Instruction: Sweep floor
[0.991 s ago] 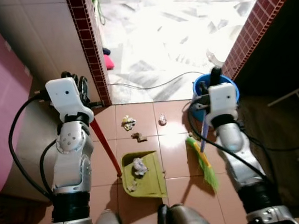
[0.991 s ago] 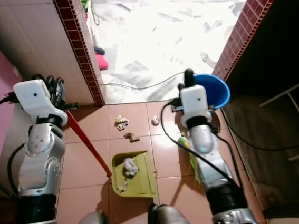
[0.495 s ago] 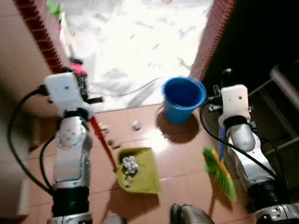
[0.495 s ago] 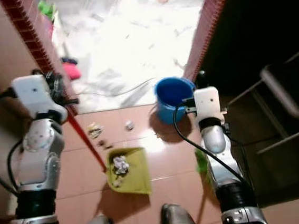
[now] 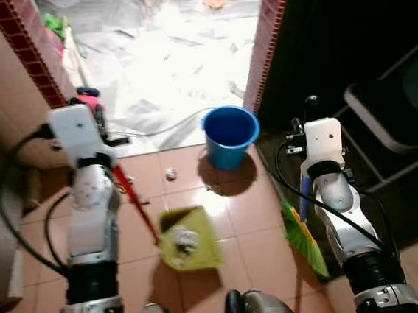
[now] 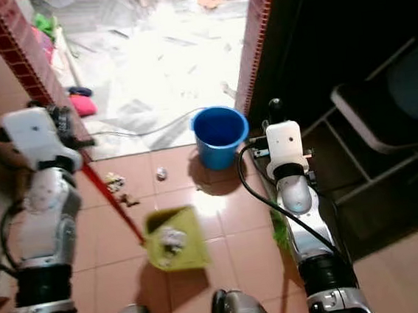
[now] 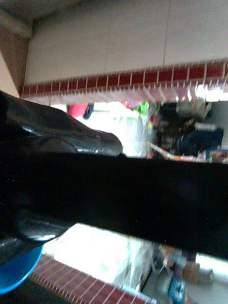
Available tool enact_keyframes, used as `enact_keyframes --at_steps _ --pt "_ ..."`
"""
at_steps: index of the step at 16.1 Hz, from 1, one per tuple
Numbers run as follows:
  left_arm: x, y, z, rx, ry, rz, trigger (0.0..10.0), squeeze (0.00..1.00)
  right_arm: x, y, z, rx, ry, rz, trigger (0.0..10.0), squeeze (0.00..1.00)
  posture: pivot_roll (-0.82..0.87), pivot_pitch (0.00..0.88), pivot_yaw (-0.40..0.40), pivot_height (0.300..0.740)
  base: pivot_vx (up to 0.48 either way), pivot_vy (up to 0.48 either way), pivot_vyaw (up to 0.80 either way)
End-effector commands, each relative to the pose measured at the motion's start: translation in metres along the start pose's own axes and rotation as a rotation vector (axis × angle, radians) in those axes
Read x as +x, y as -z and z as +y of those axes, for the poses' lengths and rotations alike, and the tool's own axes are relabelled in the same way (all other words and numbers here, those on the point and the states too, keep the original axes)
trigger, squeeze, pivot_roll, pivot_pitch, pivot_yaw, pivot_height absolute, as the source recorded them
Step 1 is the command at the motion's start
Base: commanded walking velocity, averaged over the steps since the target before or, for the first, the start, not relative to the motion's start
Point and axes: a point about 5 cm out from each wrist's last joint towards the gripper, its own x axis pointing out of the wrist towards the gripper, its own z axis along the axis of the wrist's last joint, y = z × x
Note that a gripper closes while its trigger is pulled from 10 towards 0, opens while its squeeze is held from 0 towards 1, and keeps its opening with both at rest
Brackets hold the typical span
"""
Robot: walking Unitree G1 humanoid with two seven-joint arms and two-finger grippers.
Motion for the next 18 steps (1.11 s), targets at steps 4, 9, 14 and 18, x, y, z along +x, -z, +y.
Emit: enact_keyframes --at_steps 4,9,14,18 --pt "0.012 -0.028 0.003 -0.027 -0.002 -0.110 10.0 0.00 0.005 -0.007 0.000 -0.002 -0.003 -0.034 10.0 0.00 -0.01 0.113 -0.042 0.740 0.000 0.000 0.00" --pt "0.024 -0.048 0.018 -0.024 -0.031 -0.179 10.0 0.00 0.008 -0.012 -0.001 -0.013 -0.015 -0.064 10.0 0.00 -0.01 0.113 -0.039 0.740 0.000 0.000 -0.16" --pt "0.034 -0.074 0.021 -0.048 -0.061 -0.264 10.0 0.00 0.007 -0.010 0.002 -0.007 -0.029 -0.058 10.0 0.00 -0.01 0.114 -0.043 0.740 0.000 0.000 0.00" --pt "0.042 -0.101 0.019 -0.082 -0.058 -0.341 10.0 0.00 0.008 -0.011 0.005 -0.008 -0.040 -0.066 10.0 0.00 -0.01 0.113 -0.042 0.740 0.255 0.000 -0.78"
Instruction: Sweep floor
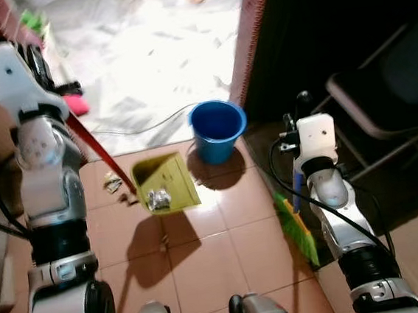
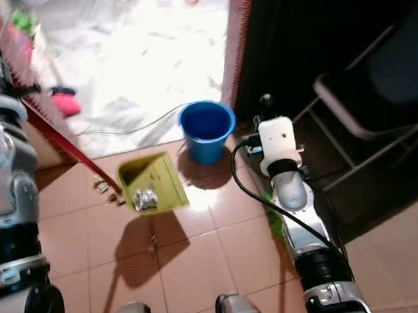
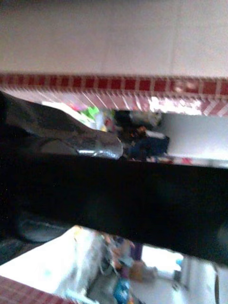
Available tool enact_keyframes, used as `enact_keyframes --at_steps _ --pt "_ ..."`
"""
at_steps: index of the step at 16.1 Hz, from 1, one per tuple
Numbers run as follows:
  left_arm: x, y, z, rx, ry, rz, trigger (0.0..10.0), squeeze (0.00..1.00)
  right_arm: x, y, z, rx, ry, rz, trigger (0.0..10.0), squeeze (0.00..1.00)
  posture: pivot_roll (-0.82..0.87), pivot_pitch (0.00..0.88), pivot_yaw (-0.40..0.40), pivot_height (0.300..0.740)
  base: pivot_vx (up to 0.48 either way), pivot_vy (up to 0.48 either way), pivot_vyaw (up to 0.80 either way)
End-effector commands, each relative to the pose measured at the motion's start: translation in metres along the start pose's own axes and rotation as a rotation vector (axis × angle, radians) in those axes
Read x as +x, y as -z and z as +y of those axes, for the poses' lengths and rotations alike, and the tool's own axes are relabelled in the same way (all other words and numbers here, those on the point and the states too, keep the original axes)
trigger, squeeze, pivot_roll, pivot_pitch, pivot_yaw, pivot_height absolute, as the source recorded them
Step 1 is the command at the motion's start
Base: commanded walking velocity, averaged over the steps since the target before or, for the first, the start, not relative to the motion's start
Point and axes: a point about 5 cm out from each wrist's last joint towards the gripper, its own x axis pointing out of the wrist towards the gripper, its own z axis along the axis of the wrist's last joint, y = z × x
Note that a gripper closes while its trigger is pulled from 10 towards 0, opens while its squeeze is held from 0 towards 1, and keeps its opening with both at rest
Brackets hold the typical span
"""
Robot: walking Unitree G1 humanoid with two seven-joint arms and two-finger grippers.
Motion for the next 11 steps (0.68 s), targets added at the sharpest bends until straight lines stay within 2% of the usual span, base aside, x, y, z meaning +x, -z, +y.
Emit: enact_keyframes --at_steps 1,6,11 --pt "0.010 -0.029 -0.007 -0.055 0.013 -0.121 10.0 0.00 0.003 -0.004 -0.003 -0.010 0.006 -0.023 10.0 0.00 -0.01 0.112 -0.044 0.740 0.262 0.000 -0.60" --pt "0.022 -0.038 -0.016 -0.084 0.027 -0.155 10.0 0.00 0.001 -0.003 0.001 -0.005 -0.011 -0.019 10.0 0.00 -0.01 0.112 -0.040 0.740 0.312 0.000 -0.50" --pt "0.023 -0.041 -0.020 -0.099 0.039 -0.167 10.0 0.00 0.002 -0.004 0.002 -0.004 -0.021 -0.025 10.0 0.00 -0.01 0.106 -0.043 0.740 0.432 0.000 -0.48"
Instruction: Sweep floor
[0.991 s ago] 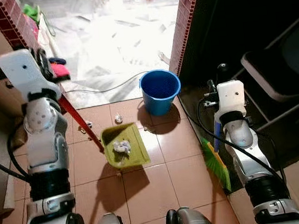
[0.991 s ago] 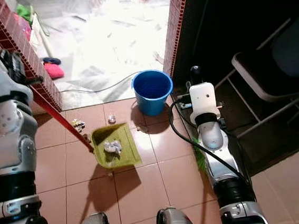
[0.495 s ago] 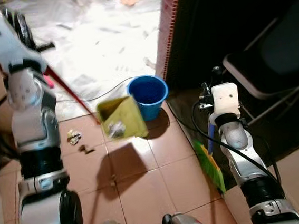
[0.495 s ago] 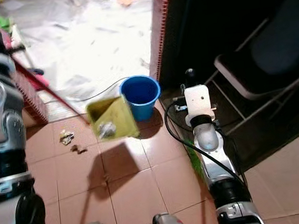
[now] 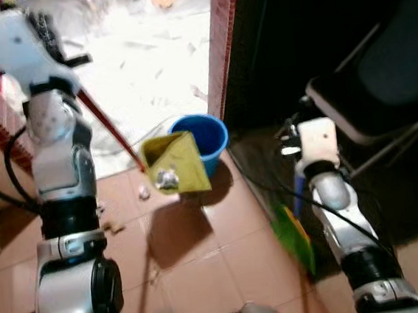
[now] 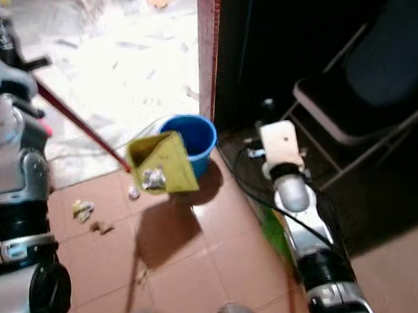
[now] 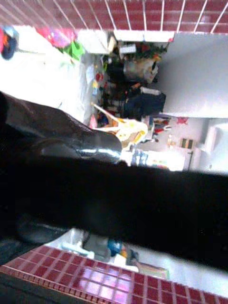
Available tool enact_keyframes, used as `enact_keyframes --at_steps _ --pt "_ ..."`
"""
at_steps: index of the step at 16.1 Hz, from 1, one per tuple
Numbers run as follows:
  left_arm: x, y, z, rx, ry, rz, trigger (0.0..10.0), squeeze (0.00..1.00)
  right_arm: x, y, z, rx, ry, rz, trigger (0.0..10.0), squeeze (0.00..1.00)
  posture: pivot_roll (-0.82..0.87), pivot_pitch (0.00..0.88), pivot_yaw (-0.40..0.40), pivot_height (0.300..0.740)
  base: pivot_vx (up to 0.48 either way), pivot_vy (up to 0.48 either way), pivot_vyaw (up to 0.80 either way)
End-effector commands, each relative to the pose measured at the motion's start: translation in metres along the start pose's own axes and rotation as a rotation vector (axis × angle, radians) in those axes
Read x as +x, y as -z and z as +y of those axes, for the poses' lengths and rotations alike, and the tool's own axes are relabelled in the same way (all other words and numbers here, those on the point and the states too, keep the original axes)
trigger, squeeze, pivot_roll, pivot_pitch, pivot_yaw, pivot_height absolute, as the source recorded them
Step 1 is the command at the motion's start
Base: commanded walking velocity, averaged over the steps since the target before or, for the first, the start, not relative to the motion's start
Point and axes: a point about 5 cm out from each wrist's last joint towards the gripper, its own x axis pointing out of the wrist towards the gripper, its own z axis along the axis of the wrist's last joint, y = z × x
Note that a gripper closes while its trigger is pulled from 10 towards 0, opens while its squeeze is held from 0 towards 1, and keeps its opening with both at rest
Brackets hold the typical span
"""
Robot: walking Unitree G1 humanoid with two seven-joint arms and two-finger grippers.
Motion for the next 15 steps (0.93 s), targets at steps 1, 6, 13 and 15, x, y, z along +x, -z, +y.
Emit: enact_keyframes --at_steps 1,6,13,15 --pt "0.007 -0.028 0.005 -0.026 -0.015 -0.129 10.0 0.00 0.004 -0.011 0.005 -0.007 -0.027 -0.052 10.0 0.00 -0.01 0.106 -0.043 0.740 0.439 0.000 -0.44" --pt "0.011 -0.031 0.006 -0.019 -0.022 -0.150 10.0 0.00 0.005 -0.011 0.010 -0.003 -0.045 -0.057 10.0 0.00 -0.01 0.094 -0.045 0.740 0.435 0.000 -0.08" --pt "0.017 -0.043 0.009 -0.019 -0.038 -0.184 10.0 0.00 0.002 -0.008 0.011 -0.005 -0.051 -0.051 10.0 0.00 -0.01 0.102 -0.041 0.740 0.433 0.046 0.00" --pt "0.020 -0.045 0.013 -0.014 -0.052 -0.186 10.0 0.00 0.001 -0.007 0.012 -0.005 -0.054 -0.049 10.0 0.00 -0.01 0.103 -0.041 0.740 0.321 0.354 0.00"
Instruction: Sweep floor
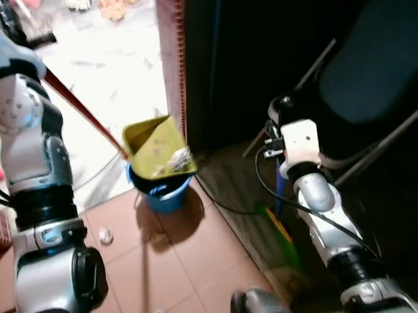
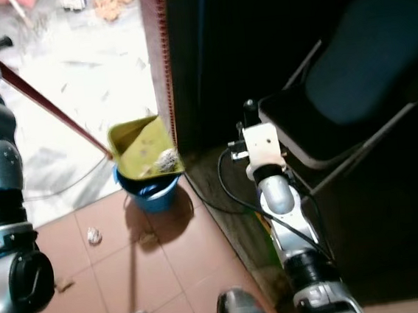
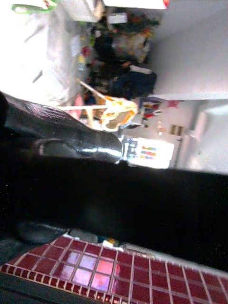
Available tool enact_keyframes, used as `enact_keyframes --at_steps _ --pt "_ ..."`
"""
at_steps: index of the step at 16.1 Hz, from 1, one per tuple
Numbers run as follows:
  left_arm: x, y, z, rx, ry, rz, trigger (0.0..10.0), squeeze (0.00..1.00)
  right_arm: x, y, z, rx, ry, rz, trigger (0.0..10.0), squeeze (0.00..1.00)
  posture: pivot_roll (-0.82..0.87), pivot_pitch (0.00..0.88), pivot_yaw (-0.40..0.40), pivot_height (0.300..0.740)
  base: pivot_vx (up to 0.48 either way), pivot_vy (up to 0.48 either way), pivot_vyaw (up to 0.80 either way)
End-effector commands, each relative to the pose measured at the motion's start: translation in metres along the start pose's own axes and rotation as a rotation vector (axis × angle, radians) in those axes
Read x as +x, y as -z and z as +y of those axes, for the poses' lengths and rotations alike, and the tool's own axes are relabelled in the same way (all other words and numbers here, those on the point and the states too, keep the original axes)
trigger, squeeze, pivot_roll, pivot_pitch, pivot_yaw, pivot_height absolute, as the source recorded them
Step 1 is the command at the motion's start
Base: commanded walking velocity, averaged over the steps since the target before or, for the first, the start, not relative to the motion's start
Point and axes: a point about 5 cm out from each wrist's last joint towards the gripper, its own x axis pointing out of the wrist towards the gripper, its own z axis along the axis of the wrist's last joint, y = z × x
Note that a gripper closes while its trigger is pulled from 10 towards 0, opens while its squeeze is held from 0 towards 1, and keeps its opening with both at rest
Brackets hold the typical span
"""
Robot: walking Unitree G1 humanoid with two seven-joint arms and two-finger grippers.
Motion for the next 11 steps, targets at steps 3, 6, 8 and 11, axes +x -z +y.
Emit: enact_keyframes --at_steps 3,6,8,11 --pt "0.008 -0.026 -0.003 -0.033 0.003 -0.114 10.0 0.00 0.003 -0.007 -0.003 -0.026 0.003 -0.035 10.0 0.00 -0.01 0.104 -0.041 0.740 0.281 0.389 0.00" --pt "0.008 -0.026 -0.008 -0.015 0.016 -0.117 10.0 0.00 0.003 -0.007 -0.004 -0.026 0.002 -0.034 10.0 0.00 -0.01 0.104 -0.041 0.740 0.091 0.420 0.00" --pt "0.007 -0.024 -0.009 -0.010 0.017 -0.115 10.0 0.00 0.003 -0.007 -0.004 -0.027 0.003 -0.034 10.0 0.00 -0.01 0.107 -0.041 0.740 0.000 0.000 0.00" --pt "0.007 -0.024 -0.014 0.016 0.051 -0.126 10.0 0.00 0.002 -0.006 -0.004 -0.026 0.003 -0.032 10.0 0.00 -0.01 0.109 -0.041 0.740 0.000 0.000 0.00"
